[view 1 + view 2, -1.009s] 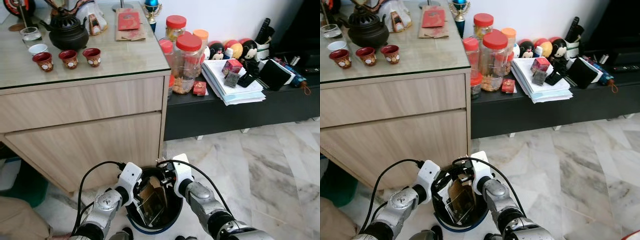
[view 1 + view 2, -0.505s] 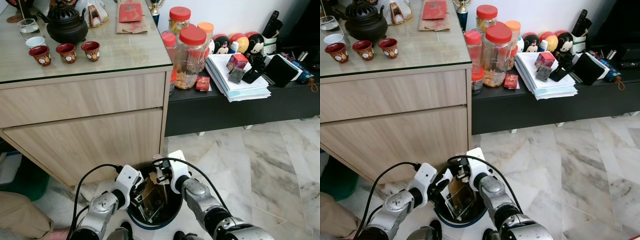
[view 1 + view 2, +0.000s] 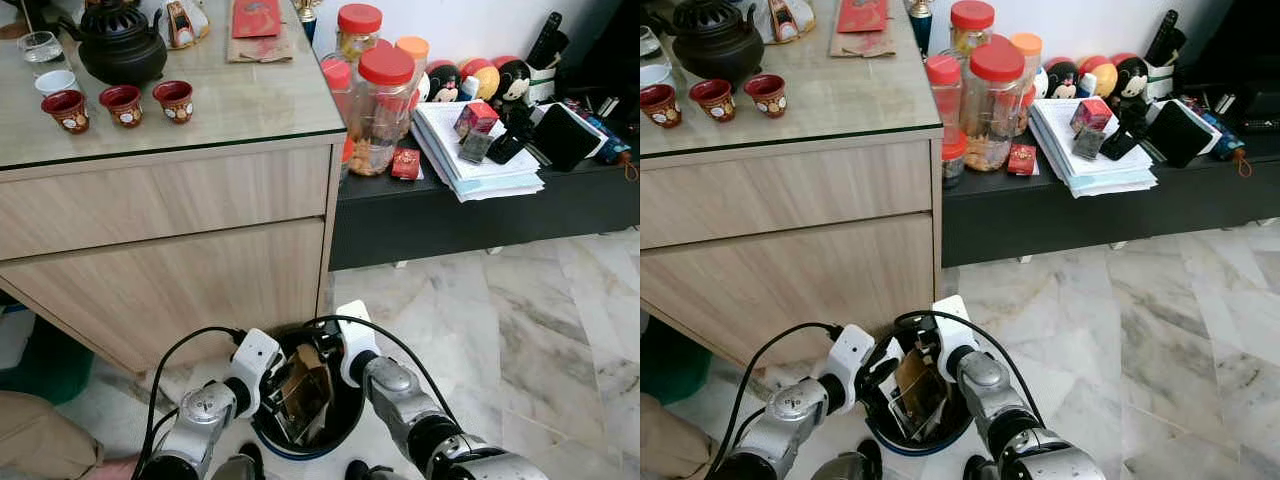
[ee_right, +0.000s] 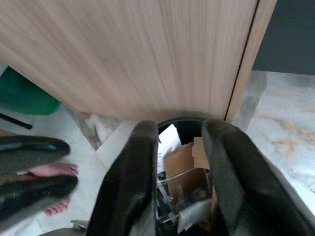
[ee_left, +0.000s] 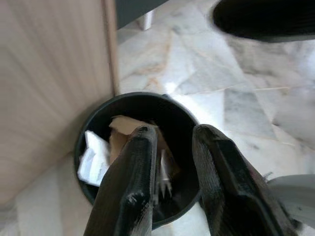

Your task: Picking trash to rubbish bin

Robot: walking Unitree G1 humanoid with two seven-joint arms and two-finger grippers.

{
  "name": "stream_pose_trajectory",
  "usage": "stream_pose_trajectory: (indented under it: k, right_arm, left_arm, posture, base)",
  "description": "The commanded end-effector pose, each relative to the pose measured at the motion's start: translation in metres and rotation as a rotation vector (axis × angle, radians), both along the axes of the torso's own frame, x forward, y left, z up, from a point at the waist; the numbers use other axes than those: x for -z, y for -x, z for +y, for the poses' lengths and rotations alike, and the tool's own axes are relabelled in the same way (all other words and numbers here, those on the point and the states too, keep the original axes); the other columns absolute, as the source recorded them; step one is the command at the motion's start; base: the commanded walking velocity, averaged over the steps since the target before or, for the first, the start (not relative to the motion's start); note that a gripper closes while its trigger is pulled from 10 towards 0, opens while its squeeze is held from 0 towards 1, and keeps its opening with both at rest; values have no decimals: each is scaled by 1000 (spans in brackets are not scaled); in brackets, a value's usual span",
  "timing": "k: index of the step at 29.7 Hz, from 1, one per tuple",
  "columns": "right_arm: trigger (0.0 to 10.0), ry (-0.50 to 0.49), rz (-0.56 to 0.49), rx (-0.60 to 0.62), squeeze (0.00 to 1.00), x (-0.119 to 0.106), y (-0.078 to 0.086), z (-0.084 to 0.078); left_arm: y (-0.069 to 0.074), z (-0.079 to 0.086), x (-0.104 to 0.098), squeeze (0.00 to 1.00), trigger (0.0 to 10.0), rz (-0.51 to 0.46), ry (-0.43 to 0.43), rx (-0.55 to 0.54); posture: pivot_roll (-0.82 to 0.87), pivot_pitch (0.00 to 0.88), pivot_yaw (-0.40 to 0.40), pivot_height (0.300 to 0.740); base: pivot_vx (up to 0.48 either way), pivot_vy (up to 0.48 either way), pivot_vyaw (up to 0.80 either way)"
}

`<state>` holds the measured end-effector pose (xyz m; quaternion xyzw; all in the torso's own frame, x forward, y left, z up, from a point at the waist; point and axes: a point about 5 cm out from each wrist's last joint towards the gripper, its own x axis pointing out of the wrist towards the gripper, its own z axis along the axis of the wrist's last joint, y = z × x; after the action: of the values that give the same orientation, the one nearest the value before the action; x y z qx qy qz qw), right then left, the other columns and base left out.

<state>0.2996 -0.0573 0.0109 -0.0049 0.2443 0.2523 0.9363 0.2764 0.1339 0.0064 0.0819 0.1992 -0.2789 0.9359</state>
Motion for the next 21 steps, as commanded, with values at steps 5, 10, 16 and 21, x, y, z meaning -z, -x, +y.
stream_pose_trajectory:
  k: [5,10,16,21]
  right_arm:
    - [10000,22,84,59,0,23,18,-19]
    - [10000,71,131,154,0,38,30,-45]
    - [10000,131,180,359,0,52,44,-87]
    - [10000,149,246,440,0,63,58,-103]
  left_arm:
    - [9,51,23,0,10000,54,-185,-368]
    - [32,81,40,0,10000,144,-237,-549]
    - [69,103,62,0,10000,241,-277,-705]
    - [90,102,74,0,10000,302,-290,-749]
  posture:
    - [149,199,-52,740]
    - [146,191,-47,740]
    - [140,184,-46,740]
    - [138,163,-48,740]
  base:
    - [0,0,0]
    - [0,0,0]
    - [0,0,0]
    - [0,0,0]
